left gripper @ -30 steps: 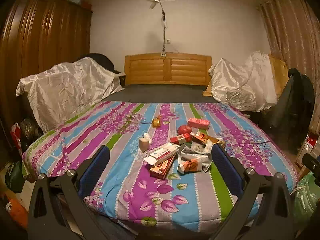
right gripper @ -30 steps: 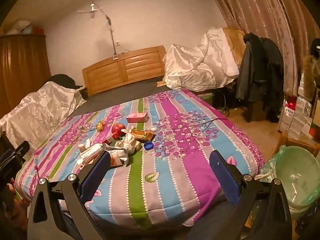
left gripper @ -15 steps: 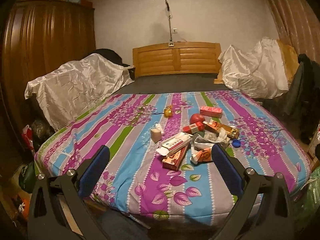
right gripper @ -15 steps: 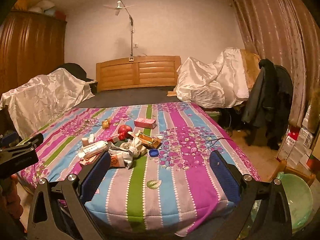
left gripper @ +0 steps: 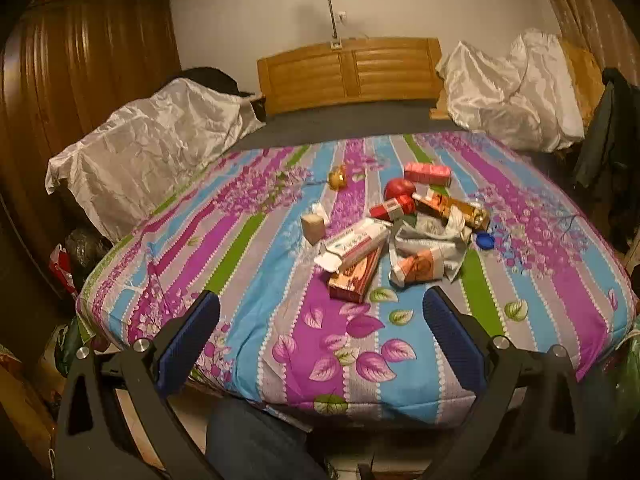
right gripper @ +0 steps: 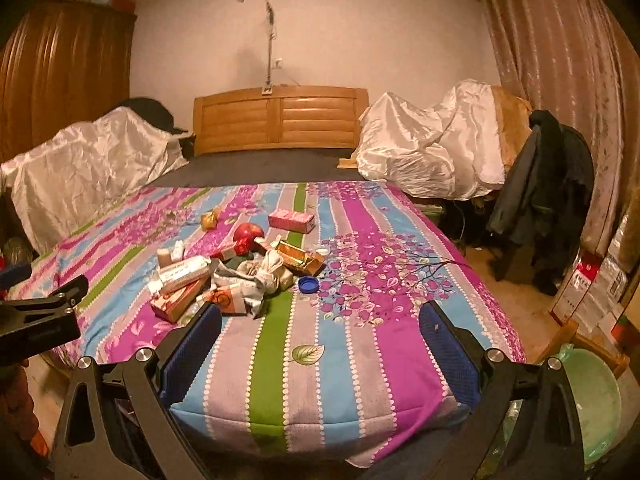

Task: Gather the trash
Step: 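Move both grippers toward the pile of boxes on the quilt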

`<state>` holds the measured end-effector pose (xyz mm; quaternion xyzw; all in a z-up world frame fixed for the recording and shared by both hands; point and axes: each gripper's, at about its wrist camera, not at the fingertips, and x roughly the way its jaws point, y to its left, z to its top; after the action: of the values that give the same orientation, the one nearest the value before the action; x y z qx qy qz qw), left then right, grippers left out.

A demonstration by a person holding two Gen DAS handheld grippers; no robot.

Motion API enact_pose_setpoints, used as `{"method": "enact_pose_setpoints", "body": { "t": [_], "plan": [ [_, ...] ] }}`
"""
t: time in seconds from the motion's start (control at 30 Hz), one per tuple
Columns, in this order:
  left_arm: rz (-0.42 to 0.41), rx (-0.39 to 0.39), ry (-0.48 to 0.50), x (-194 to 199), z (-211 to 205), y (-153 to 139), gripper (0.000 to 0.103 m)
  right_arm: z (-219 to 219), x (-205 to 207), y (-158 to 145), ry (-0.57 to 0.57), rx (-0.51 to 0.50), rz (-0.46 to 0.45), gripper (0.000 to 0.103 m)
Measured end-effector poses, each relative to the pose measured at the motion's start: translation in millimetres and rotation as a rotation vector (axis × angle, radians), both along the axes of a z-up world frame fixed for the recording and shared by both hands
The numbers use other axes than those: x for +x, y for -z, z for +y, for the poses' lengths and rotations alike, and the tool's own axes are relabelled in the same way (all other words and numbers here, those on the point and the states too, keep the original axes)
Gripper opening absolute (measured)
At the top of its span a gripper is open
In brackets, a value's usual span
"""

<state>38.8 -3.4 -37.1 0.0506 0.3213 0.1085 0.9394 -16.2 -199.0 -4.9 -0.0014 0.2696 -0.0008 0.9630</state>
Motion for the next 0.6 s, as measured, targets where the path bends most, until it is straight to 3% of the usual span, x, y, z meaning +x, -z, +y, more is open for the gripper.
{"method": "enact_pose_setpoints", "body": {
  "t": [0.2, 0.6],
  "plan": [
    [0.089, 0.003, 0.006, 11.5, -0.3, 14.6, 0.098, 9.3, 6.6, 6.1, -0.009, -0.015, 0.025, 0.099],
    [0.164, -0.080, 0.014, 27.3, 5.7, 32.5, 0.098, 21.8, 10.8, 19.9, -0.026, -0.110, 0.097, 0.099]
  ]
}}
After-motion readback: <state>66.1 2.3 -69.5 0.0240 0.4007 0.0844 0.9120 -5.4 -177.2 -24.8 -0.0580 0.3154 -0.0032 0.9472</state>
